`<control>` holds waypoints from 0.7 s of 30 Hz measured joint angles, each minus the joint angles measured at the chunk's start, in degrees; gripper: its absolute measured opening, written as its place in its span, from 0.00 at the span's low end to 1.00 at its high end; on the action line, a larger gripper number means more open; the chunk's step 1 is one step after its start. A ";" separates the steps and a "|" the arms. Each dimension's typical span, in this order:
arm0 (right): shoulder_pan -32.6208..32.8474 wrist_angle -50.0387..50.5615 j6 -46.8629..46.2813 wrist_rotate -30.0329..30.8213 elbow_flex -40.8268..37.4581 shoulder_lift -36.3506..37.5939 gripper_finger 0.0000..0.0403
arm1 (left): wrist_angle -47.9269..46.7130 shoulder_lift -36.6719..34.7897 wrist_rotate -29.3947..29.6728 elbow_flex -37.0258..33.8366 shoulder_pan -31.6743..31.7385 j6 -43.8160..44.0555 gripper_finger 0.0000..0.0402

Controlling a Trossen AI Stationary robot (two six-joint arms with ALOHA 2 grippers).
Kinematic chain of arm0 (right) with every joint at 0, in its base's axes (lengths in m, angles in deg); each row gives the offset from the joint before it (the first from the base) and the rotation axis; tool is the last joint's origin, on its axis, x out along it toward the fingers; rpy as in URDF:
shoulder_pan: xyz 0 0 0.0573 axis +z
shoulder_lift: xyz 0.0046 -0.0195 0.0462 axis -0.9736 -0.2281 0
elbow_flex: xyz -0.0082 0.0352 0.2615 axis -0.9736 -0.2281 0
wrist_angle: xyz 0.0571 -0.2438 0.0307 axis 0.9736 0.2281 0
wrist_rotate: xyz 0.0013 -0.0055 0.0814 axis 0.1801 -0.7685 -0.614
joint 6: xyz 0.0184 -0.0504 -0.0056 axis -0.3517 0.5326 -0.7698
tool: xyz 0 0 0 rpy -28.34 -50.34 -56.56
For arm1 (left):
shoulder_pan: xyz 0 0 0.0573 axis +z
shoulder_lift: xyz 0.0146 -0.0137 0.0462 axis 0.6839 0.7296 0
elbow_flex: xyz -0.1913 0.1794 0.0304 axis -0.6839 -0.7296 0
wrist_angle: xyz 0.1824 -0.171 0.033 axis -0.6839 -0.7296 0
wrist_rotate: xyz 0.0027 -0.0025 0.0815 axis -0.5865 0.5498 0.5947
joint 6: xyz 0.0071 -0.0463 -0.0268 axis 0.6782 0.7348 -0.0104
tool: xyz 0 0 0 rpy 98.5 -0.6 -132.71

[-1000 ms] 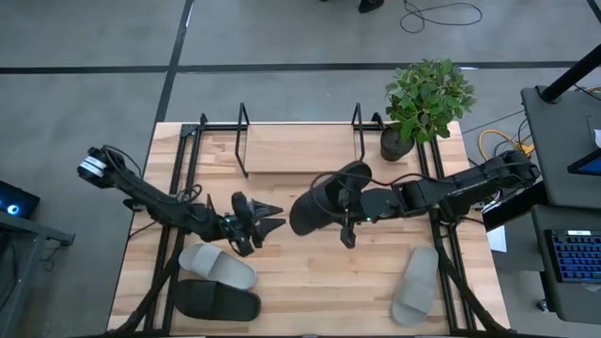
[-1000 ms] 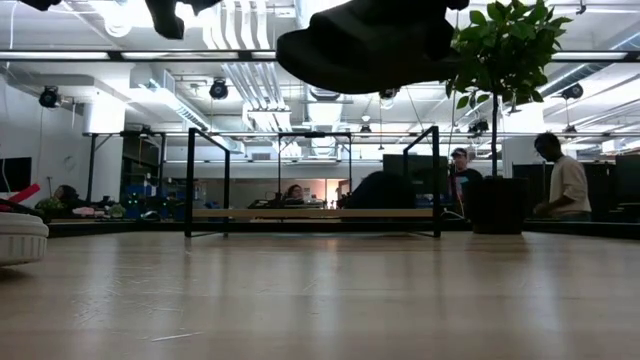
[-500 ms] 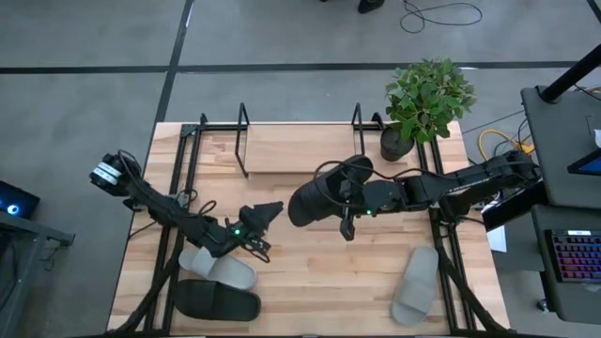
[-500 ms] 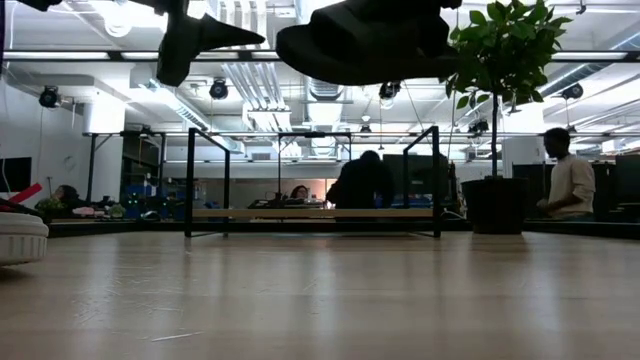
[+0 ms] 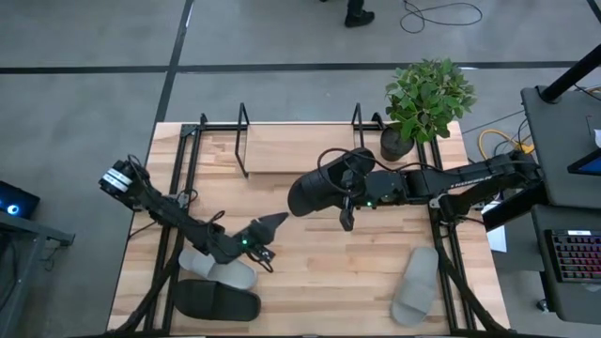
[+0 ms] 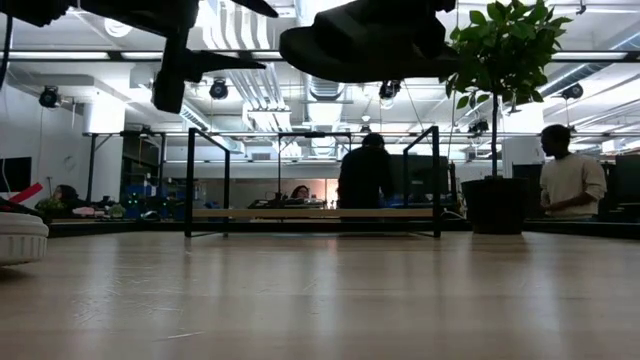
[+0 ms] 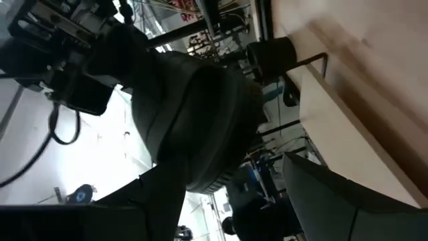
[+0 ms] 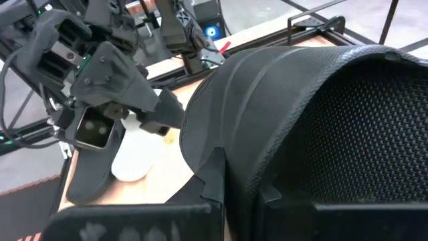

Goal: Pick and place slides into the shelf
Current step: Put the right black slipper on the shelf

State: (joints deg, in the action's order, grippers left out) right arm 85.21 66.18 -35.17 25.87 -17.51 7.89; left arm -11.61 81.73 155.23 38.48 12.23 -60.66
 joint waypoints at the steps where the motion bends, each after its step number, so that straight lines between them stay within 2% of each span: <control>1: -0.05 -0.03 -0.14 -0.09 0.00 0.00 0.03 | 1.10 0.41 -0.05 0.15 0.13 -0.82 0.57; 10: -0.19 -0.63 -0.89 -1.75 -0.01 0.04 0.03 | 6.94 3.91 -0.93 3.37 1.54 -10.20 0.57; 21: -0.19 -2.29 -1.30 -4.47 -0.02 0.04 0.03 | 7.10 7.99 -3.30 5.12 5.61 -11.52 0.57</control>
State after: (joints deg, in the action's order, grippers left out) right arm 85.02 63.89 -36.47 21.40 -17.53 7.94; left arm -4.52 89.72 151.93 43.60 17.84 -72.19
